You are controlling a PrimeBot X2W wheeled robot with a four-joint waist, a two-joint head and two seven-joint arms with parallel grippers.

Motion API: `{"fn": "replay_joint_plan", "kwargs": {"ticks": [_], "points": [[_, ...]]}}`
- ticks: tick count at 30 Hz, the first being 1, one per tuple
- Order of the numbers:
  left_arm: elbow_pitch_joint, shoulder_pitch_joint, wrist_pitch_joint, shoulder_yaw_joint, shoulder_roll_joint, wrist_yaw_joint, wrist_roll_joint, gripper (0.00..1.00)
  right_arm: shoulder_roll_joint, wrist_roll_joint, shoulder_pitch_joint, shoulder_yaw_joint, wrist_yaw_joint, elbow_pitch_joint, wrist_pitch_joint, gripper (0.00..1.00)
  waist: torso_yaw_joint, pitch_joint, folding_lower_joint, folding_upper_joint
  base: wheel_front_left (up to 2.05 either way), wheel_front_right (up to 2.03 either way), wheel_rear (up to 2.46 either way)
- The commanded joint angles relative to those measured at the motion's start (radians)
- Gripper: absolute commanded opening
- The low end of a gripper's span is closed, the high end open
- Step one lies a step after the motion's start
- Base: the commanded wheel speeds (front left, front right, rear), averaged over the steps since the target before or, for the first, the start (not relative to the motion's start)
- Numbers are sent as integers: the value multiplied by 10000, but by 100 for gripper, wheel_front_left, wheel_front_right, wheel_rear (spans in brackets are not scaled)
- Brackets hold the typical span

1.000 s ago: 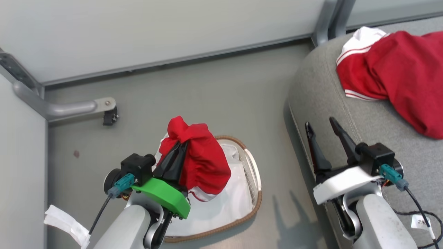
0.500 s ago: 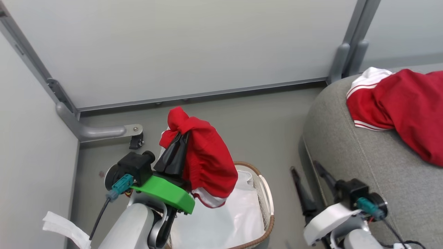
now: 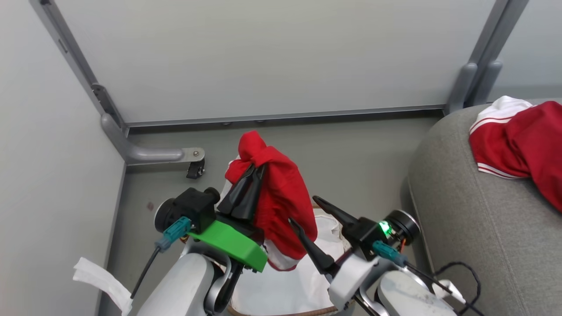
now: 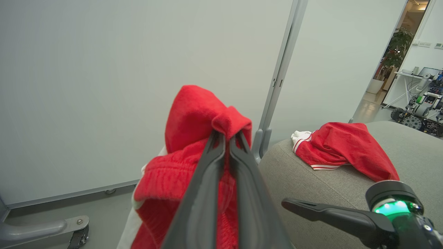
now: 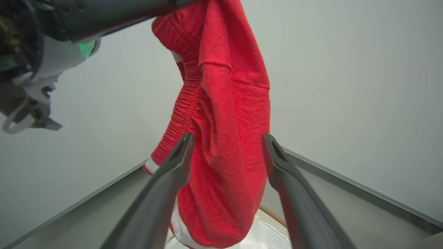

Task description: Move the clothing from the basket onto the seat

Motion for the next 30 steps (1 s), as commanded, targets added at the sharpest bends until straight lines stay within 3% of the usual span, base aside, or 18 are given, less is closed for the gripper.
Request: {"fn": "replay_joint_plan", "kwargs": {"ticks": [1,16,17,18,19,20,30], "points": [[-31,-196,-3,-70,18,-31,-115,0,-49,78,-206,82,-11,133,-21,100,174,90,1,0,0,0,0],[-84,-814,-4,-1517,-155,-31,-533,0,-45,370,-1285,427,-11,2750,-21,100,922,236,1,0,0,0,0],[-92,-826,-3,-1596,-150,-31,-565,0,-45,386,-1291,453,-11,2877,-21,94,968,255,1,0,0,0,0],[-97,-846,-3,-1645,-153,-31,-588,0,-45,449,-1293,473,-11,2965,-19,49,992,265,1,0,0,0,0],[-104,-879,-4,-1693,-157,-31,-617,0,-46,504,-1293,509,-11,3087,-19,19,1019,273,1,0,0,0,0],[-106,-899,-3,-1716,-158,-31,-626,0,-49,586,-1273,535,-11,3203,-21,0,1039,274,1,0,0,0,0],[81,-882,-4,-1440,-34,-31,-668,0,-48,1231,-909,217,-11,3340,-19,0,911,415,1,0,0,0,0]]}}
